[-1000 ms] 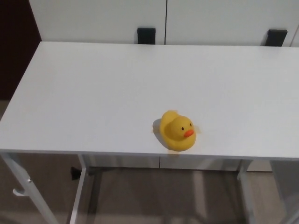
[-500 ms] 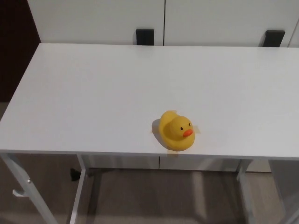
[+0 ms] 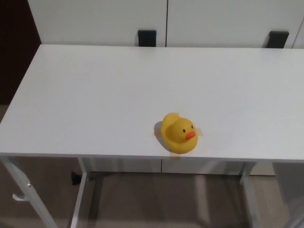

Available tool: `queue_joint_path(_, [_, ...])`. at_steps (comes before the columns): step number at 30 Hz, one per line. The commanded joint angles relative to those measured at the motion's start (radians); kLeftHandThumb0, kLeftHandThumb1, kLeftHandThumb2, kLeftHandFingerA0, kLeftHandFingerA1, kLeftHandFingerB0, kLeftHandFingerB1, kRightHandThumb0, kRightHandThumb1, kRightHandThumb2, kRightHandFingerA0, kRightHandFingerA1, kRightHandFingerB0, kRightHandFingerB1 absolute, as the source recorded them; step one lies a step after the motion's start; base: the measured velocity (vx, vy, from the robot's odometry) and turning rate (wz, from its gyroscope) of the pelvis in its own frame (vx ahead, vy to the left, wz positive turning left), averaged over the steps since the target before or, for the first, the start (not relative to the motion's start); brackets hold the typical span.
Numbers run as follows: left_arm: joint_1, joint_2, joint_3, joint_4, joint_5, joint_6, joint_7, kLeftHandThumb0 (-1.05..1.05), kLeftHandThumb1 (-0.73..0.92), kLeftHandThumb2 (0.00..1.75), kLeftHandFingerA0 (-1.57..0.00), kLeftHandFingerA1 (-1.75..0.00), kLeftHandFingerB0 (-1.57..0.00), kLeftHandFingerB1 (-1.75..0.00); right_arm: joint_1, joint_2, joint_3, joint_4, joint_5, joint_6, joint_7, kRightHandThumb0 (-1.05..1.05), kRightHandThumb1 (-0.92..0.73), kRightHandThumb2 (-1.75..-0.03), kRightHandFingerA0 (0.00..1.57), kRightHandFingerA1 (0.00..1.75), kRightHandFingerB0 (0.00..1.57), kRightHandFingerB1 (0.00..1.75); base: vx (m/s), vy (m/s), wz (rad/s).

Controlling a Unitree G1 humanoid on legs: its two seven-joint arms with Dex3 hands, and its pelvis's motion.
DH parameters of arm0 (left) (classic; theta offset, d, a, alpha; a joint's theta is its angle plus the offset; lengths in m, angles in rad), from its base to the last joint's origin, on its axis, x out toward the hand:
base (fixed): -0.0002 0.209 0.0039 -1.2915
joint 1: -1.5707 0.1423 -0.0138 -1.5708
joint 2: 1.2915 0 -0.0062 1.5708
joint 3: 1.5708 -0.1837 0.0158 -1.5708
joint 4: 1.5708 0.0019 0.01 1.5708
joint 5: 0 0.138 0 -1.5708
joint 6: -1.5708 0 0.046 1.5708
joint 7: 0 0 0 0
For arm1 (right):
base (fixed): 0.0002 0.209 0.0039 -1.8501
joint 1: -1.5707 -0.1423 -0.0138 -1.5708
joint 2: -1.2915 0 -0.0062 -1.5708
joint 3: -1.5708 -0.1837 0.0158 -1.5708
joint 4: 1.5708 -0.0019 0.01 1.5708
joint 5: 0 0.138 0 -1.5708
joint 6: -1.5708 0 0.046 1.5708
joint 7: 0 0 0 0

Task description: The robot uses its right hand to push the yellow duck toy to the center of the white desk.

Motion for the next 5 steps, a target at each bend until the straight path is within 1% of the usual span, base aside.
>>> queue_joint_path(1, [-0.004,0.012,0.013,0.003,-0.009,-0.024,-0.005,-0.18,0.68,0.68,-0.87,-0.74,-0.82,-0.62,-0.025,-0.058,0.055,0.062,0.038,-0.043,0.107,-0.05,-0.51,-0.77,0.94,0.52,0.71,0.51,0.00,0.000,0.00])
queue_joint_path(2, [-0.006,0.011,0.012,0.002,-0.007,-0.022,-0.004,-0.18,0.68,0.68,-0.87,-0.74,-0.82,-0.62,-0.028,-0.063,0.066,0.071,0.038,-0.034,0.113,-0.05,-0.51,-0.77,0.94,0.52,0.71,0.51,0.00,0.000,0.00])
queue_joint_path(3, [-0.010,0.010,0.014,0.002,-0.008,-0.013,-0.003,-0.16,0.68,0.71,-0.87,-0.72,-0.85,-0.60,-0.025,-0.069,0.081,0.081,0.036,-0.036,0.122,-0.09,-0.52,-0.77,0.94,0.52,0.67,0.50,0.00,0.000,0.00])
queue_joint_path(5, [-0.012,0.009,0.016,0.003,-0.009,-0.009,-0.002,-0.16,0.68,0.71,-0.87,-0.72,-0.85,-0.60,-0.021,-0.072,0.088,0.084,0.038,-0.043,0.125,-0.09,-0.52,-0.77,0.94,0.52,0.67,0.50,0.00,0.000,0.00])
